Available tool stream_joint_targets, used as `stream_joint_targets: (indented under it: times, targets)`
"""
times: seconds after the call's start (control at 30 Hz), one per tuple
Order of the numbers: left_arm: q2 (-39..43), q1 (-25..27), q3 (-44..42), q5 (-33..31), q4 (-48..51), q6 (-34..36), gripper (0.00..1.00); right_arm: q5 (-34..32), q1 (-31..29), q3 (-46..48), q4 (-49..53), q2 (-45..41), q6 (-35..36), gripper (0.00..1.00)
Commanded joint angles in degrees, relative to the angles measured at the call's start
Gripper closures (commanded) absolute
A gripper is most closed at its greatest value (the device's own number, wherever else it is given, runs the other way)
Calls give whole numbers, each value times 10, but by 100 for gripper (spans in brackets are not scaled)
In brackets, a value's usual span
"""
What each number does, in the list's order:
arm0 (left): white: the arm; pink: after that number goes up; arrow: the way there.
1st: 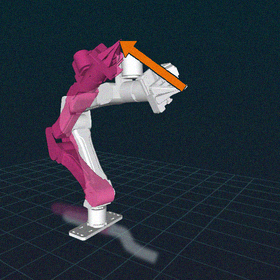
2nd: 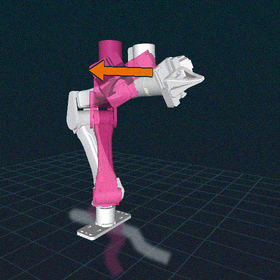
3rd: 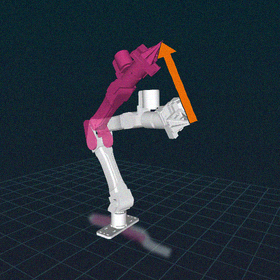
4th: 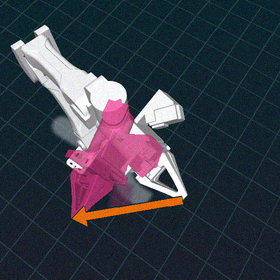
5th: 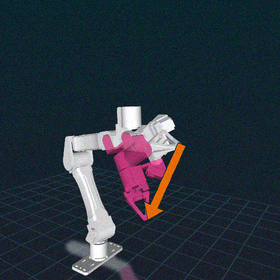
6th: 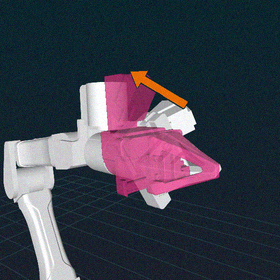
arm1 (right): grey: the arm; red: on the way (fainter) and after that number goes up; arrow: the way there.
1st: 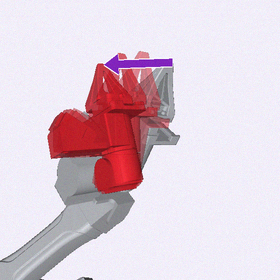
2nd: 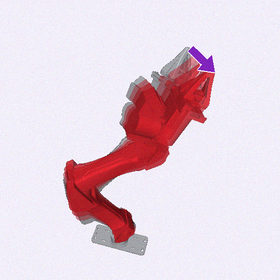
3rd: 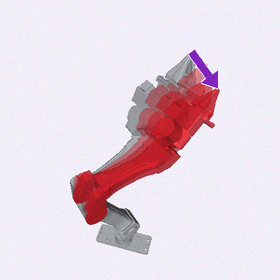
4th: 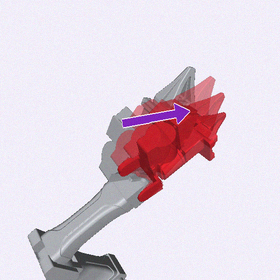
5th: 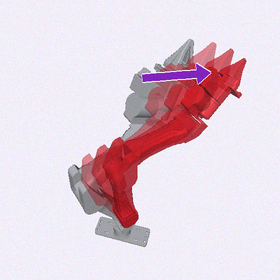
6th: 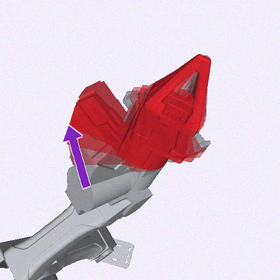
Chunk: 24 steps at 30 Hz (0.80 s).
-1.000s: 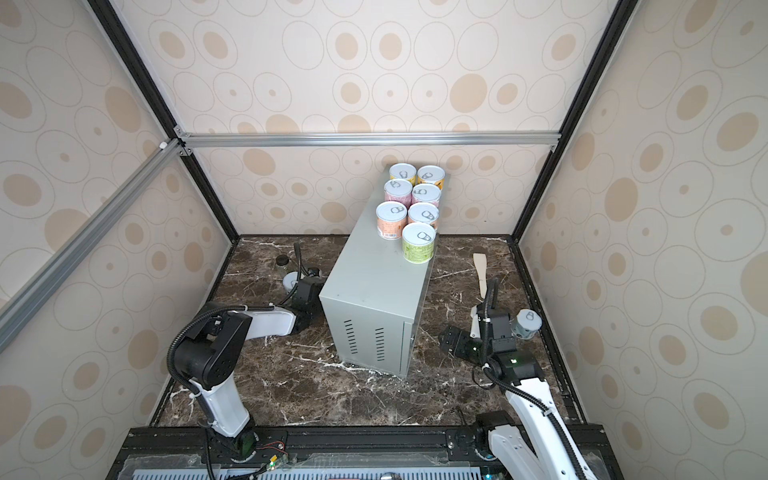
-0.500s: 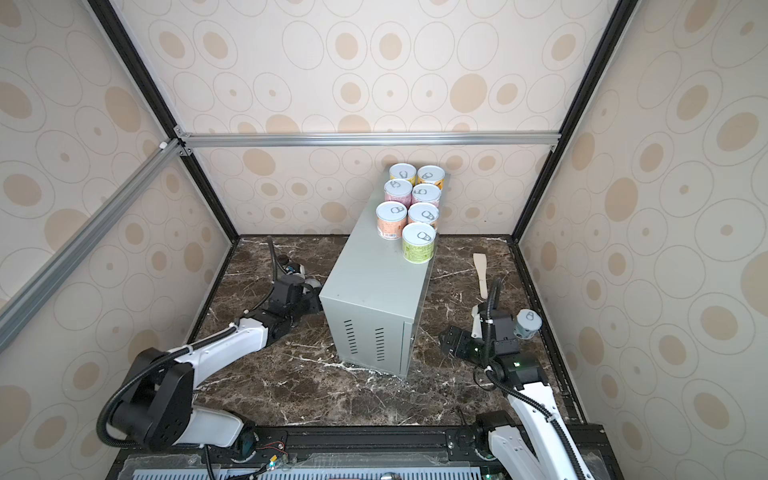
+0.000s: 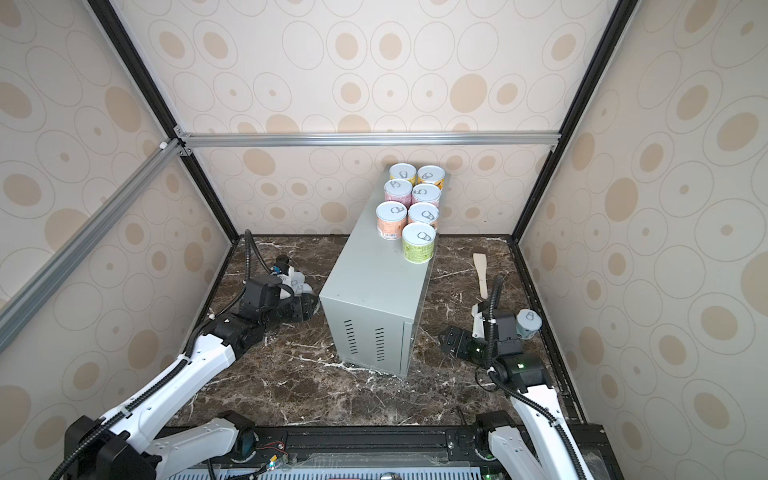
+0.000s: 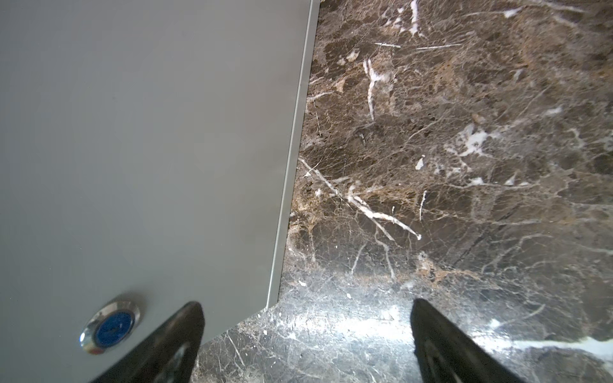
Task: Place and organize the canned foods onto the counter
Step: 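Lift the pale blue can with the left gripper up toward the box top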
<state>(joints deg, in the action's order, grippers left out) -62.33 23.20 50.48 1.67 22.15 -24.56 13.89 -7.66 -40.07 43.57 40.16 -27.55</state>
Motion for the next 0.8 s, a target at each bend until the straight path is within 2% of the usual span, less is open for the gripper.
stream_joint_targets:
  times: [0.0,0.13,0.47,0.77]
  targets:
    - [20,2,52,31,38,23,50,12,2,-11,14,1,9,1]
    - [26,7,98,32,68,32,50,17,2,-14,17,4,12,1]
    - [7,9,273,46,146,67,51,19,3,-14,16,-5,16,1]
    - [-25,16,404,91,203,82,50,25,2,-14,19,-16,19,1]
